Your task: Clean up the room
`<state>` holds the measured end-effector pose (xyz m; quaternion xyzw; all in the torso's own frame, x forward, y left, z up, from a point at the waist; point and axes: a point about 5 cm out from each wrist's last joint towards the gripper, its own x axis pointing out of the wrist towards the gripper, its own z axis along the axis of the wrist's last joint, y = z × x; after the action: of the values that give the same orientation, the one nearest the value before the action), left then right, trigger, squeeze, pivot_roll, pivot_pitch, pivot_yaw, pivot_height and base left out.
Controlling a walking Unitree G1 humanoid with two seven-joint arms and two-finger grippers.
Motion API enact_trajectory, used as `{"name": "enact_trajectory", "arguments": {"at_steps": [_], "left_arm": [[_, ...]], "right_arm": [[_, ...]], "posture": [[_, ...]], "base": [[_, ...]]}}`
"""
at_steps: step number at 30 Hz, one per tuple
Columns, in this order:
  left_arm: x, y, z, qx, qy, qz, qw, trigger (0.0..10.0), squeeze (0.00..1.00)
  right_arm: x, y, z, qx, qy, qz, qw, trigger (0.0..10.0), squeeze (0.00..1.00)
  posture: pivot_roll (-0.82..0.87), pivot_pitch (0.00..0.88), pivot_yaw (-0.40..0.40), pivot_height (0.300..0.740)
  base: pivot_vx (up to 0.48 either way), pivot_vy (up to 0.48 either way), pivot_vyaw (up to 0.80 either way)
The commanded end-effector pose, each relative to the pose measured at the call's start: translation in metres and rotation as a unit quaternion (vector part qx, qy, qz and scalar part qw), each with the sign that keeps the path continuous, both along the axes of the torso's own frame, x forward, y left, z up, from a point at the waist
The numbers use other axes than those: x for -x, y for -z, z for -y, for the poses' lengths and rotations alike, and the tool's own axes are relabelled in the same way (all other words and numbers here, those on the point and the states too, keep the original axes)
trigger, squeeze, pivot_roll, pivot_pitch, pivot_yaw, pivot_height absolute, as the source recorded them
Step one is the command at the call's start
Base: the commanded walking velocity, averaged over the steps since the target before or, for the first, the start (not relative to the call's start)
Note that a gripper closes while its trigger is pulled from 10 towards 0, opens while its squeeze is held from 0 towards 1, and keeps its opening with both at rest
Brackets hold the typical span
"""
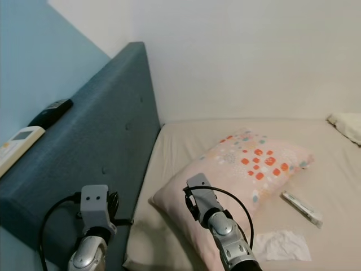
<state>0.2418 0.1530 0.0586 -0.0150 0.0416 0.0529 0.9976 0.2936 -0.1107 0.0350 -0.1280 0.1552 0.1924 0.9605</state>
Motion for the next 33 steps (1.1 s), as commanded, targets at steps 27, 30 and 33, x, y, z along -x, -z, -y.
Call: {"name": "enact_trajectory", "arguments": {"at_steps": [27,30,33], "left_arm": [[-0.0007,0.0036,-0.0068,0.0,-0.036,-0.016,0.999,10.0,0.0],[-0.0009,0.0046,-0.0077,-0.002,-0.037,-0.019,0.999,10.0,0.0],[-0.0011,0.0048,-0.0081,-0.004,-0.037,-0.02,0.999,10.0,0.0]], "right_arm": [[-0.0008,-0.0006,0.001,0.0,0.006,0.003,1.0,10.0,0.0],[-0.0012,-0.0003,0.0014,0.001,0.006,0.002,1.0,10.0,0.0],[-0.0014,-0.0003,0.0013,0.0,0.007,0.002,1.0,10.0,0.0]], "posture": [[-0.02,0.003,0.009,0.74],[-0.02,0.001,0.009,0.74],[-0.02,0.001,0.009,0.74]], "base": [[0.0,-0.142,0.0],[0.0,0.0,0.0],[0.0,0.0,0.0]]}}
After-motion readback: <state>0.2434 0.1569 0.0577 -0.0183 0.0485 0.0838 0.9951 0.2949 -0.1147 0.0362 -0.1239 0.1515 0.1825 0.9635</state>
